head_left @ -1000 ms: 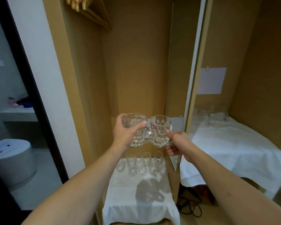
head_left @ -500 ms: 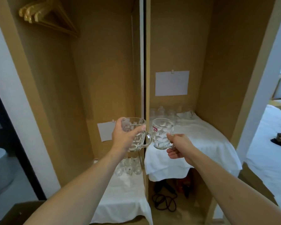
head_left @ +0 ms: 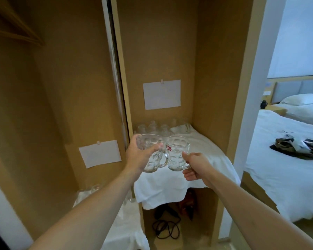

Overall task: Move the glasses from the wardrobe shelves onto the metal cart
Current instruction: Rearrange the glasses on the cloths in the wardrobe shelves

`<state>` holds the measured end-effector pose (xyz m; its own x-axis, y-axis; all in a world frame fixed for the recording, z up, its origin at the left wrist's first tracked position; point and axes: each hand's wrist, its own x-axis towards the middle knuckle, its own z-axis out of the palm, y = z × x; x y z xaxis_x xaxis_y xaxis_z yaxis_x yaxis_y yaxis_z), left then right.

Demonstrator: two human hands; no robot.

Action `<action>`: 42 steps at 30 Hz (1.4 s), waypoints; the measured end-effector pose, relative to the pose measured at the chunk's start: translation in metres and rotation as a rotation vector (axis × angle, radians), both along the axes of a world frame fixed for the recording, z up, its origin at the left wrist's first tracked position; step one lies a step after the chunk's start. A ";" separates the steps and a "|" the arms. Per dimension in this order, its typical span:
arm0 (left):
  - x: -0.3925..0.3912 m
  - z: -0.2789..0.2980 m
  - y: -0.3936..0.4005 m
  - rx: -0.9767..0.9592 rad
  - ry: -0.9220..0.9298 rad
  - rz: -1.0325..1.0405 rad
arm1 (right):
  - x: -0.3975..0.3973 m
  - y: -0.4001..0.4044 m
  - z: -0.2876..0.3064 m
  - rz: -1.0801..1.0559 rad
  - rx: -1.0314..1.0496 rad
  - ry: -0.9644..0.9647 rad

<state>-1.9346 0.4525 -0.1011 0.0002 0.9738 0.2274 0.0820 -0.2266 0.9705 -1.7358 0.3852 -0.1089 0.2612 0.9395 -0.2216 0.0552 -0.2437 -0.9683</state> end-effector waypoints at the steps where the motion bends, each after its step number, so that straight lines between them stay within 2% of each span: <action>1: 0.007 -0.001 0.007 0.000 -0.003 -0.012 | 0.007 0.006 -0.002 -0.006 -0.003 0.003; 8: 0.053 -0.010 0.065 -0.033 -0.029 -0.076 | 0.046 0.060 -0.008 -0.046 -0.040 -0.043; 17: 0.100 -0.036 0.163 -0.097 0.013 -0.058 | 0.087 0.143 -0.023 -0.102 -0.076 -0.062; 33: 0.154 -0.091 0.264 -0.259 0.138 -0.100 | 0.158 0.258 -0.093 -0.205 -0.218 -0.105; 42: 0.187 -0.120 0.286 -0.274 0.108 -0.014 | 0.194 0.300 -0.125 -0.174 -0.246 0.043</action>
<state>-1.7474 0.7386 -0.2212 0.0244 0.9986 -0.0459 0.1871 0.0405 0.9815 -1.5418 0.6856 -0.2337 0.3992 0.7982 -0.4512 -0.0474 -0.4734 -0.8796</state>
